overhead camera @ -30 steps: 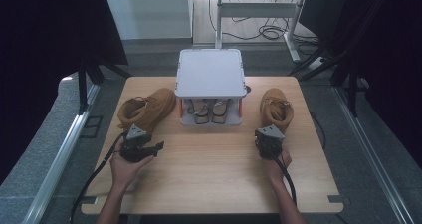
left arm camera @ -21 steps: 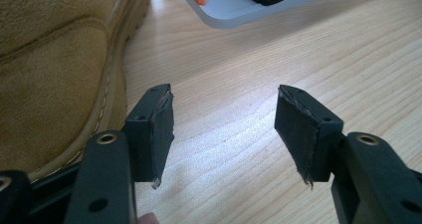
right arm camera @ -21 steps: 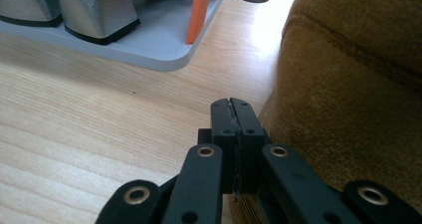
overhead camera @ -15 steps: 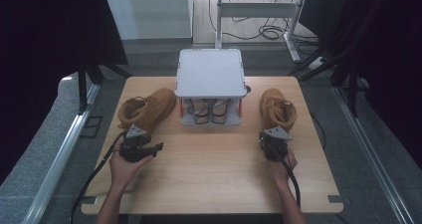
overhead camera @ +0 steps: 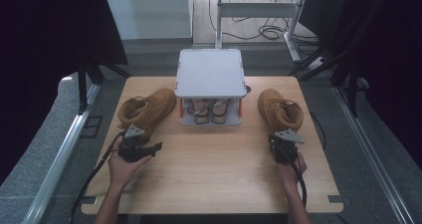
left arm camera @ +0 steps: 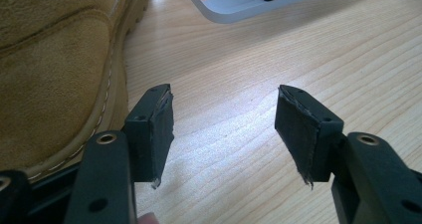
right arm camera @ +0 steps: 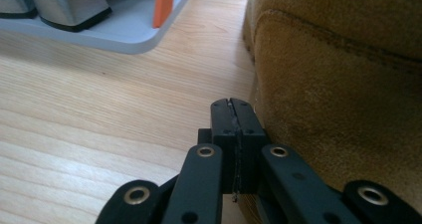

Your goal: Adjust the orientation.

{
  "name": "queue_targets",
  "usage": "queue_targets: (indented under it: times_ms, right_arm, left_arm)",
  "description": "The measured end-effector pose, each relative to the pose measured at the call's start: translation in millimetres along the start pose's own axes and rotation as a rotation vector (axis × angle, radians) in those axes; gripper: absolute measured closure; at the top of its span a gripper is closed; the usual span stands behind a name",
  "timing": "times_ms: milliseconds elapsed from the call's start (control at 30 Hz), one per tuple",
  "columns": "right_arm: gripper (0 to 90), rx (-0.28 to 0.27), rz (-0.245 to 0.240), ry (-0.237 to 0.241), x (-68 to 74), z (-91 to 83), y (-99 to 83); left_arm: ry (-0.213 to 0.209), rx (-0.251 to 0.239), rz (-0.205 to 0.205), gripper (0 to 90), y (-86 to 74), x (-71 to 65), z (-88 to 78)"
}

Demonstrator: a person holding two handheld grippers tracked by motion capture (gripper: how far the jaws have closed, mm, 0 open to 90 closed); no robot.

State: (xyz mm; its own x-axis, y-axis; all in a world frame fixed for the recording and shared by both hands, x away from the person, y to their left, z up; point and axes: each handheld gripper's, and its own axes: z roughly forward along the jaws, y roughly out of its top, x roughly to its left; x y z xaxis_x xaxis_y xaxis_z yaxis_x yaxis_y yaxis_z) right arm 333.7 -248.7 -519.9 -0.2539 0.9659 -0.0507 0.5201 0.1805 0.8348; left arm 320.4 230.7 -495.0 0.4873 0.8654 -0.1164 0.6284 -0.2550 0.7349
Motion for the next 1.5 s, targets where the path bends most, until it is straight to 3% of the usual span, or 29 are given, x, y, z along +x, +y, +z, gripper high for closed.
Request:
queue_targets:
  times_ms: [733, 1133, 1200, 1367, 1500]
  right_arm:
    - [89.2, 0.006, 0.067, -0.072, -34.3, -13.1, -9.1]
    - [88.6, 0.003, 0.073, -0.073, -33.2, -12.9, -9.3]
    - [87.0, -0.01, 0.089, -0.061, -30.5, -13.3, -8.9]
    - [83.5, -0.037, 0.067, -0.026, -18.4, -16.2, -2.9]
    - [71.7, -0.055, 0.063, 0.02, -16.9, -19.6, -0.1]
  left_arm:
    - [0.0, -0.005, -0.008, 40.2, -0.5, 4.5, -2.3]
    - [0.004, -0.012, -0.009, 40.3, -0.1, 4.2, -4.0]
    - [0.001, -0.019, 0.001, 40.6, 2.5, 1.1, -7.5]
    - [-0.004, -0.06, 0.04, 40.3, 11.4, -8.8, -23.4]
    - [0.015, -0.093, 0.02, 40.3, 17.0, -4.5, -36.6]
